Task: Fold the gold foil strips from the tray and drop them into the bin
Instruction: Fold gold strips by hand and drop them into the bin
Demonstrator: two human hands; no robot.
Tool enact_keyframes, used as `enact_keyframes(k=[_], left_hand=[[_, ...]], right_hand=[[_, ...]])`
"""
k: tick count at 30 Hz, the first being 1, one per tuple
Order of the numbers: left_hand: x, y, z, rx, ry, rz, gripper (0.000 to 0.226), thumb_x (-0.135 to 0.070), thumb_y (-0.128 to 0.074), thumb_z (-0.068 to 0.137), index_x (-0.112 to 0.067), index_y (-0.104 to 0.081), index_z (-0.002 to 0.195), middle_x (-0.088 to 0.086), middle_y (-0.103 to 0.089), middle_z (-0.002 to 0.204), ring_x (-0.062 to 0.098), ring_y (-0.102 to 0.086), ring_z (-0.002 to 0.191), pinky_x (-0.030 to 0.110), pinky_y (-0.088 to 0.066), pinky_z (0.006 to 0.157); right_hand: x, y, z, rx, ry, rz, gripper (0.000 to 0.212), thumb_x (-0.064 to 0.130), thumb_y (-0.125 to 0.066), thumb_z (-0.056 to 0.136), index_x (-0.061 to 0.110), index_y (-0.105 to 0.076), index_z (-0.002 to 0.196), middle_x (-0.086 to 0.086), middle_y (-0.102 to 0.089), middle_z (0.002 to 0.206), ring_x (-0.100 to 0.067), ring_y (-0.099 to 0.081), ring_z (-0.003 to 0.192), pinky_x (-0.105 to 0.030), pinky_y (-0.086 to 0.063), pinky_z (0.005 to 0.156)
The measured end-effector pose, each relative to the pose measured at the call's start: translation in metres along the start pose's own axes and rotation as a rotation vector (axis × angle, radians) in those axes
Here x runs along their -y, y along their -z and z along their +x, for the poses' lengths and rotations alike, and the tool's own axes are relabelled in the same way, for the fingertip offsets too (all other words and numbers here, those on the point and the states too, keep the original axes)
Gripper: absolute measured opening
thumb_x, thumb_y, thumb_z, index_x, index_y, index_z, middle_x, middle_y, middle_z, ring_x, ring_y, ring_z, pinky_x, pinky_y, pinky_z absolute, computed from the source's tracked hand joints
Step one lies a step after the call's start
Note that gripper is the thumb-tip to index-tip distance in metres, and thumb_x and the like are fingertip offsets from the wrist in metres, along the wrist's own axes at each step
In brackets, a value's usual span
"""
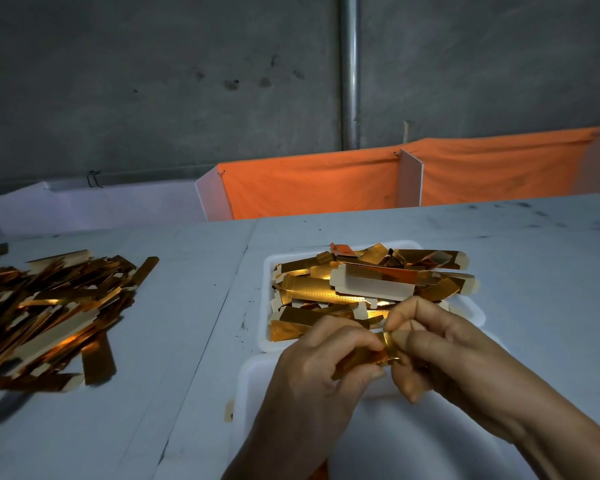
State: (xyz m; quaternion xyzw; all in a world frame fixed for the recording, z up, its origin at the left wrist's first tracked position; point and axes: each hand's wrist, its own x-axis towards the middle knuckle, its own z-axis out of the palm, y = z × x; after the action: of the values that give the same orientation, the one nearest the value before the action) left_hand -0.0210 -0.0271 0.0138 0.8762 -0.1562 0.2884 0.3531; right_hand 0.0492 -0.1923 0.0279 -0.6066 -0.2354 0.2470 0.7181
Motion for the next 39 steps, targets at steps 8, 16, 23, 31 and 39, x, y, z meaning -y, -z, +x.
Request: enact_keyframes(k=[8,16,23,31,39], left_hand=[[0.000,0.005,0.000,0.046,0.135,-0.211,0.026,-0.047,-0.061,0.075,-0.056,-0.059,0.099,-0.026,-0.059,0.105,0.001,-0.055,0.106,0.010,-0.045,0.081],[0.002,0.003,0.000,0.044,0.257,-0.459,0.025,-0.044,-0.068,0.072,-0.043,-0.066,0.097,-0.015,-0.067,0.098,0.006,-0.063,0.098,0.016,-0.050,0.079],[0.002,0.004,0.000,0.068,0.243,-0.529,0.023,-0.037,-0.071,0.074,-0.036,-0.067,0.097,-0.010,-0.068,0.097,0.010,-0.065,0.096,0.016,-0.050,0.078],[0.003,0.003,-0.001,0.094,0.285,-0.486,0.023,-0.043,-0.070,0.072,-0.041,-0.066,0.095,-0.012,-0.068,0.095,0.008,-0.064,0.095,0.018,-0.051,0.077],[-0.004,0.005,0.002,-0.018,0.329,-0.271,0.031,-0.057,-0.061,0.072,-0.040,-0.061,0.098,-0.028,-0.058,0.109,-0.006,-0.053,0.109,0.016,-0.049,0.084]], right_hand=[[0.000,0.000,0.002,0.058,0.003,0.187,0.010,0.010,-0.059,0.075,0.008,-0.067,0.081,-0.009,-0.042,0.058,-0.016,-0.042,0.039,-0.022,-0.039,0.039],[-0.006,0.003,0.004,0.115,0.020,0.158,0.045,0.040,-0.089,0.058,0.012,-0.068,0.088,-0.007,-0.045,0.060,-0.018,-0.049,0.046,-0.023,-0.043,0.046],[-0.005,0.003,0.003,0.167,0.018,0.205,0.051,0.038,-0.093,0.052,0.010,-0.068,0.087,-0.009,-0.046,0.062,-0.019,-0.051,0.047,-0.025,-0.046,0.047],[-0.004,0.004,0.003,0.176,-0.074,0.172,0.047,0.038,-0.090,0.057,0.012,-0.066,0.088,-0.009,-0.051,0.061,-0.020,-0.055,0.049,-0.025,-0.048,0.048],[0.003,0.009,-0.004,0.193,-0.373,-0.108,0.027,0.023,-0.070,0.079,0.008,-0.053,0.093,-0.026,-0.067,0.074,-0.035,-0.071,0.070,-0.029,-0.055,0.053]])
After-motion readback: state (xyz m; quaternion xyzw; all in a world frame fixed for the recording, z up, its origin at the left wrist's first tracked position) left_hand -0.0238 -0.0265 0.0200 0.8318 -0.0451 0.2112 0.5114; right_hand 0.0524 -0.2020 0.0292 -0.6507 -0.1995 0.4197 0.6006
